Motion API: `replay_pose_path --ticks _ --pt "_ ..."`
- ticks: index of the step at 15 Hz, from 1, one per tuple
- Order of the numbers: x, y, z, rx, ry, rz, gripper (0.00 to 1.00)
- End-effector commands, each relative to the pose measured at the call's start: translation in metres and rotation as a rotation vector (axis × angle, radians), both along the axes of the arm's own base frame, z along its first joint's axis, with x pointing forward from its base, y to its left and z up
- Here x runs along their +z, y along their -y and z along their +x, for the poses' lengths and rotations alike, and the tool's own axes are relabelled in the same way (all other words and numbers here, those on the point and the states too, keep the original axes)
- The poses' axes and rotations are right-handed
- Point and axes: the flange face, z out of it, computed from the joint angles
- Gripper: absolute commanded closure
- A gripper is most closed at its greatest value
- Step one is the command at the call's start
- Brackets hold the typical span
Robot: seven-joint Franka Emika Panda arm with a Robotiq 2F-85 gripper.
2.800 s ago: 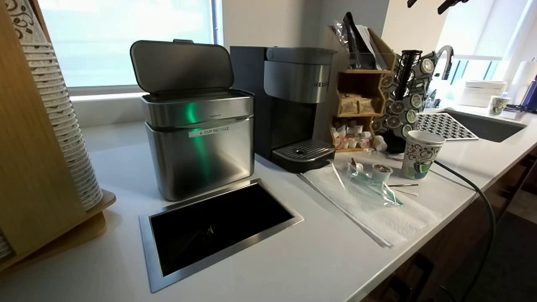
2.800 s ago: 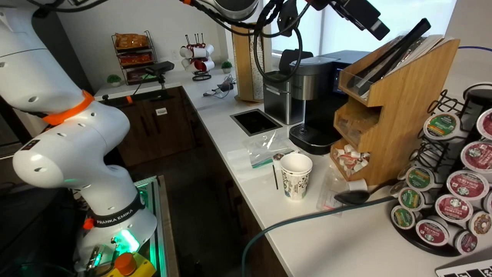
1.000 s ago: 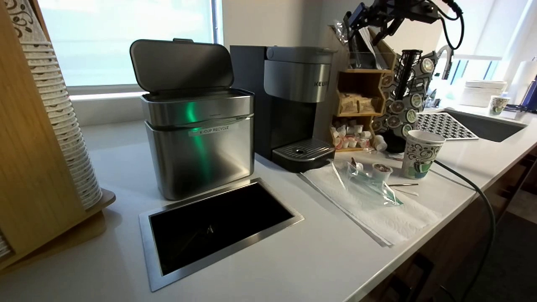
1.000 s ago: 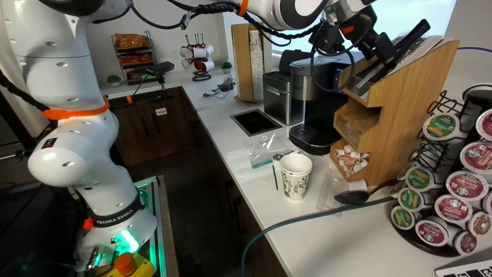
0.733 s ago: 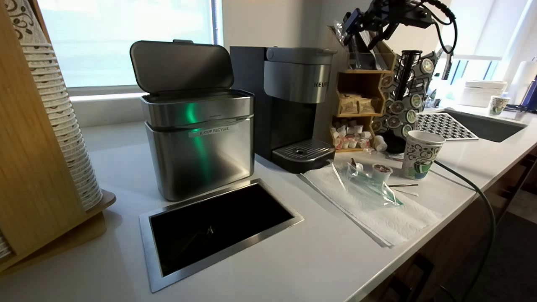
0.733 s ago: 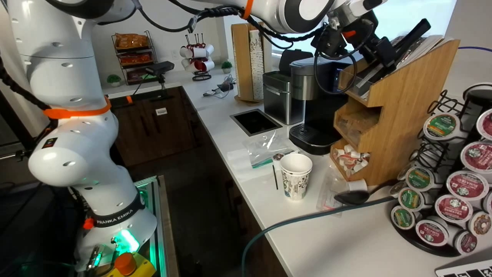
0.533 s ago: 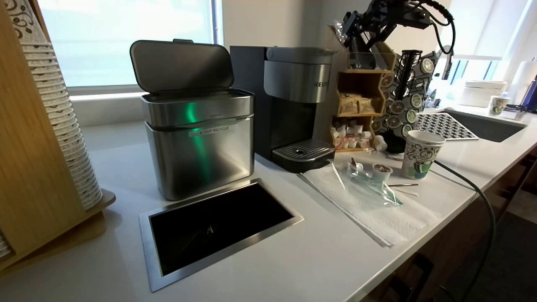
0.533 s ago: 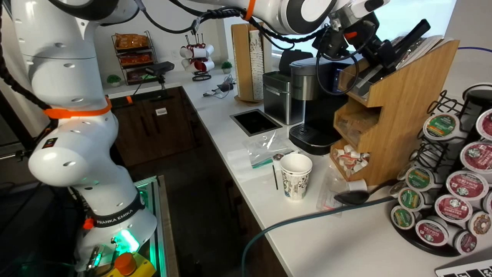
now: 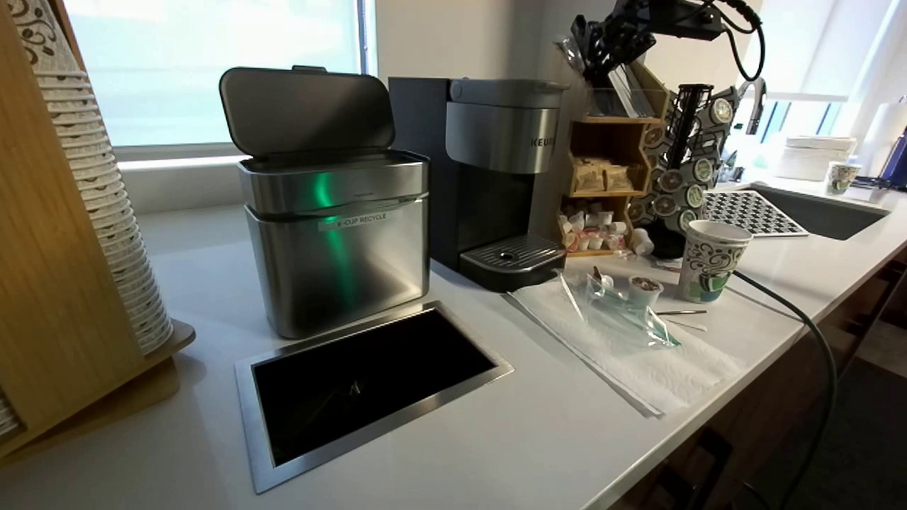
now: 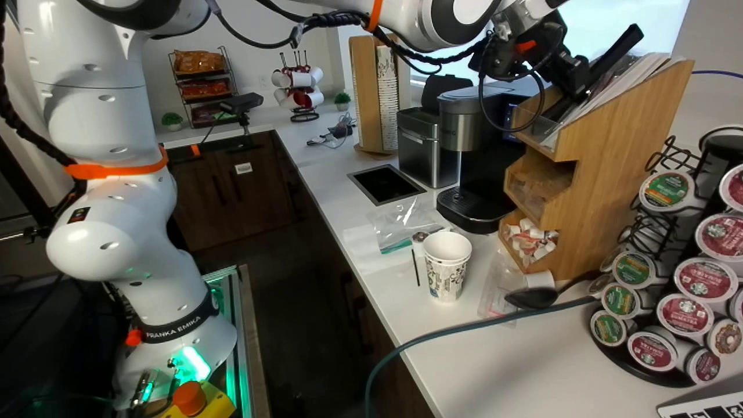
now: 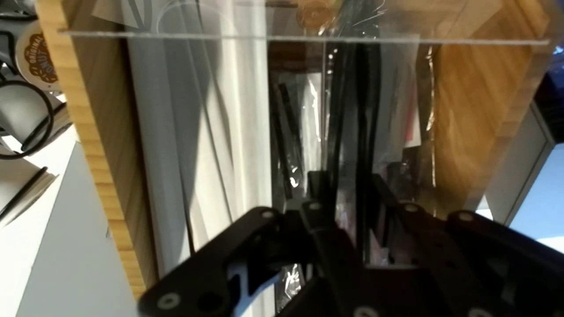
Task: Place the tongs inside the cup
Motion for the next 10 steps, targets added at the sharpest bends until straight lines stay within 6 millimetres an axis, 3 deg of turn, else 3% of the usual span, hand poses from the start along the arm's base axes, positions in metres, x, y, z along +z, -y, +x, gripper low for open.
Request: replay_pose_path --ticks 1,6,10 --pt "0.012 -0.009 -0.008 0.01 0.015 -0.027 0.94" --pt "0.05 -0.03 -0.04 0.071 0.189 -0.094 0.96" --pt "0.064 -0.042 -0.102 0.078 0.189 -0.02 0.95"
